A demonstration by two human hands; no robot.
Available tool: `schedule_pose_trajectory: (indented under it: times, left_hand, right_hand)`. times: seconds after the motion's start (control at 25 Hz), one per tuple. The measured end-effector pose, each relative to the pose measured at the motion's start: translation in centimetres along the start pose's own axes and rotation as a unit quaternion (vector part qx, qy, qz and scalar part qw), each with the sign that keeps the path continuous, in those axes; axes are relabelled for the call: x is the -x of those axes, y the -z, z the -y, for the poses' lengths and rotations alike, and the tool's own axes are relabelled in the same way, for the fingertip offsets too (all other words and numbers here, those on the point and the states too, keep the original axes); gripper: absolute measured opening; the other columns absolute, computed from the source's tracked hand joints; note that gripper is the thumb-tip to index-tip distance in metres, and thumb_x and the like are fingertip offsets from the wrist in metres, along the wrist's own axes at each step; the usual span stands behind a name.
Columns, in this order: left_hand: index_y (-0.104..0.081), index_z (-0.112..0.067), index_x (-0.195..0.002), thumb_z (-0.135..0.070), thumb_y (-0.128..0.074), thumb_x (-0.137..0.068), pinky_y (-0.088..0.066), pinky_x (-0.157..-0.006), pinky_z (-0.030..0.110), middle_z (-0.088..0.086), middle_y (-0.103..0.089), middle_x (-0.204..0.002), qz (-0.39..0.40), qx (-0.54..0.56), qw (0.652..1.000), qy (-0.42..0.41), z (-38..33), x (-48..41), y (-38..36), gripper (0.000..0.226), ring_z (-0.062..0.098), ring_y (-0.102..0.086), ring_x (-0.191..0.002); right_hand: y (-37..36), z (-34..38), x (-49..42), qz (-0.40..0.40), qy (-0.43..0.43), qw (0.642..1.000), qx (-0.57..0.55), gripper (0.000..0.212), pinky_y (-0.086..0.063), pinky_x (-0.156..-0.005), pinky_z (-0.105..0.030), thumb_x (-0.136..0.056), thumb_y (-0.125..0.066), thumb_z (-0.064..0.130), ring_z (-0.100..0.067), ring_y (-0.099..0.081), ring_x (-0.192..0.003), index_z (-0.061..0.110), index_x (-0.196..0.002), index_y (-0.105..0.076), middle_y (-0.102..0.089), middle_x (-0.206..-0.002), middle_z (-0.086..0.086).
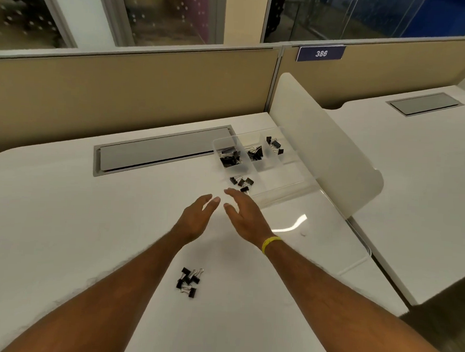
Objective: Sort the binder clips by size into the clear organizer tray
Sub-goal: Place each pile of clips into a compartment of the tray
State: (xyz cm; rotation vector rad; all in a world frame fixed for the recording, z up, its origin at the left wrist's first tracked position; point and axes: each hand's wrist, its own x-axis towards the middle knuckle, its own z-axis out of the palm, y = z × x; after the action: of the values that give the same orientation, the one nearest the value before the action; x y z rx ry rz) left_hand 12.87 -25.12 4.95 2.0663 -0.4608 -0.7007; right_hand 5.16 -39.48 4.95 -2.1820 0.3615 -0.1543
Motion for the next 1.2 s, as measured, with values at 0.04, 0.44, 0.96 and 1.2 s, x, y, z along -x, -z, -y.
schedule_pose_trajectory:
  times: [0.04,0.44,0.96,1.2]
  left_hand:
    - [-0.034,-0.02,-0.149,-0.06,-0.034,-0.095,-0.024,-0.114,0.036,0.001,-0.035,-0.155,0.01,-0.023,1.0,-0.003,0.6,1.0,0.2,0.067,0.019,-0.033,-0.141]
    - [-0.019,-0.023,-0.154,-0.068,-0.029,-0.092,-0.008,-0.12,0.047,0.001,-0.008,-0.163,-0.007,-0.351,0.936,-0.033,9.8,8.5,3.1,0.077,0.02,-0.003,-0.15]
    - [-0.032,-0.022,-0.149,-0.073,-0.012,-0.079,-0.017,-0.118,0.042,0.001,-0.023,-0.16,-0.04,-0.349,0.933,-0.07,12.7,11.4,4.1,0.089,0.02,-0.02,-0.147]
    - [-0.042,-0.02,-0.142,-0.069,-0.019,-0.082,-0.026,-0.113,0.042,0.003,-0.038,-0.152,-0.077,-0.309,0.944,-0.083,12.8,11.6,4.3,0.081,0.02,-0.032,-0.141]
  right_hand:
    - [-0.7,0.1,1.0,0.024,0.018,0.999,0.033,0.047,-0.027,-0.116,-0.027,-0.098,-0.051,0.027,-0.012,-0.034,-0.139,0.019,-0.143,-0.043,-0.041,-0.15,0.001]
    - [-5.3,-0.7,6.9,0.135,0.067,0.967,0.204,0.073,-0.012,-0.119,-0.028,-0.093,-0.059,0.035,-0.017,-0.013,-0.149,0.017,-0.153,-0.022,-0.014,-0.162,-0.003]
    - [-10.3,1.5,9.5,0.187,0.032,0.945,0.267,0.087,-0.05,-0.089,-0.039,-0.071,-0.075,0.056,-0.021,-0.041,-0.119,0.023,-0.143,-0.039,-0.04,-0.134,0.0]
    - [-10.3,1.1,9.5,0.158,0.004,0.965,0.208,0.043,-0.049,-0.084,-0.035,-0.079,-0.073,0.032,-0.023,-0.054,-0.099,0.013,-0.116,-0.063,-0.049,-0.114,-0.002]
